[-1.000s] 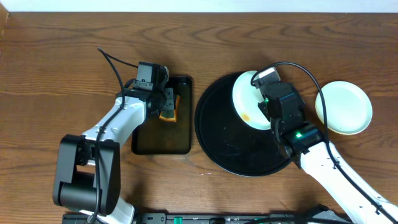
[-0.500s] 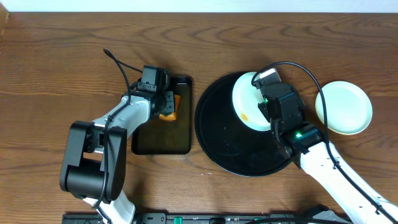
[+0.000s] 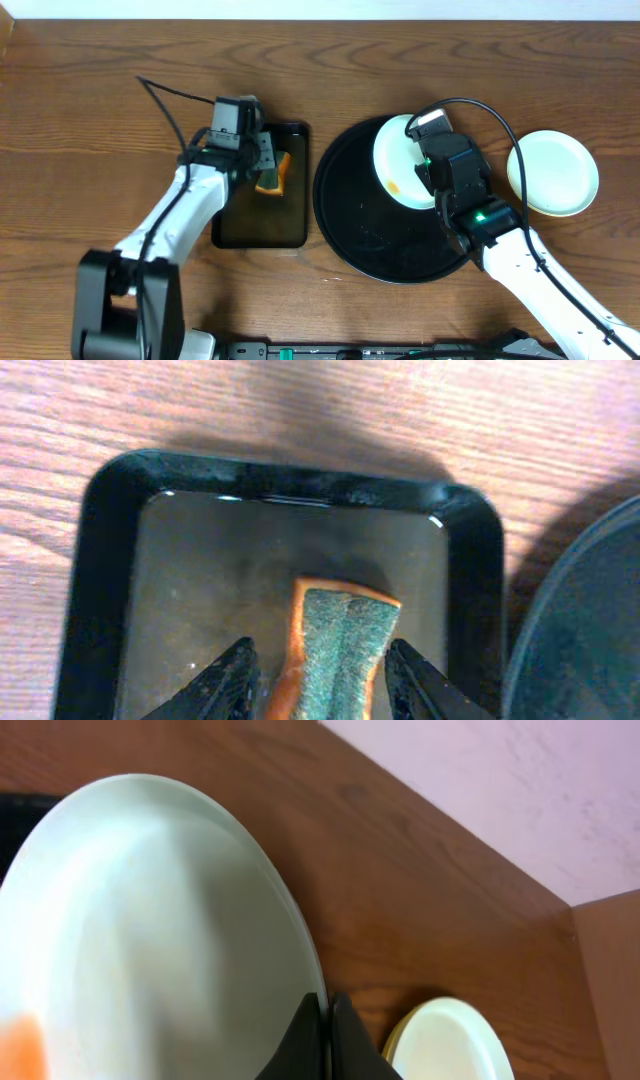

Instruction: Clean dirty plates on tray and stack at the side

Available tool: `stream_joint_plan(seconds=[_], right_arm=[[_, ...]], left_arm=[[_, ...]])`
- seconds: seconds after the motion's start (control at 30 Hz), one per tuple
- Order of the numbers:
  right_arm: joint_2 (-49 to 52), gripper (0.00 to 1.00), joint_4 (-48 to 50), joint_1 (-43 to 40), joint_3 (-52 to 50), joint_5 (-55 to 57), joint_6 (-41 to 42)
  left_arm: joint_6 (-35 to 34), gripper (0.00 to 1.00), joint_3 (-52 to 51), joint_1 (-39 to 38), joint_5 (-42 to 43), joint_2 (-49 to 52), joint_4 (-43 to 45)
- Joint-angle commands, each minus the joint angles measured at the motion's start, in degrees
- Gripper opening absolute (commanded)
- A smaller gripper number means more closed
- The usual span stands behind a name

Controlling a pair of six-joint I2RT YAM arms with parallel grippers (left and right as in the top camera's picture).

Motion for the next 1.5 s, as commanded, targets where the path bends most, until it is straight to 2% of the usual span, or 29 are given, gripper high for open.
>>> stream_joint_plan(seconds=[0.0, 0.17, 0.57, 0.7, 0.8, 0.87, 1.1, 1.47], right_arm=[[-0.72, 0.01, 2.86, -0.94, 0.63, 0.59, 1.22], [-0.72, 0.01, 4.55, -0.87, 0.63, 0.52, 0.98], [-0.72, 0.01, 0.81, -0.90, 0.63, 0.39, -0.33], [-0.72, 0.01, 0.63, -1.22, 0.63, 0.39, -0.33], [-0.72, 0.01, 0.24, -2.16, 0.63, 0.37, -0.33], [-0.72, 0.01, 0.22, -2.54, 0.63, 0.35, -0.28], [-0.72, 0.01, 0.44, -3.08, 0.63, 0.15, 2.73], [-0.72, 0.01, 0.44, -3.19, 0.63, 0.15, 2.71]], left_arm=[[-1.88, 0.43, -0.44, -0.74, -0.63, 1.62, -0.76], [-1.90, 0.43, -1.95, -2.25, 3.54, 5.33, -0.79], [-1.88, 0.43, -2.08, -3.56, 3.63, 16.31, 0.15], [-1.86, 0.43, -1.46, -3.56, 3.65, 14.49, 0.09], [-1.86, 0.44, -0.66, -3.56, 3.61, 9.75, 0.09], [-1.88, 0.49, -0.39, -3.56, 3.43, 5.31, 0.13], [-1.90, 0.51, -0.39, -3.56, 3.23, -2.45, -0.37], [-2.34, 0.30, -4.66, -3.58, 3.26, 1.64, -5.44]])
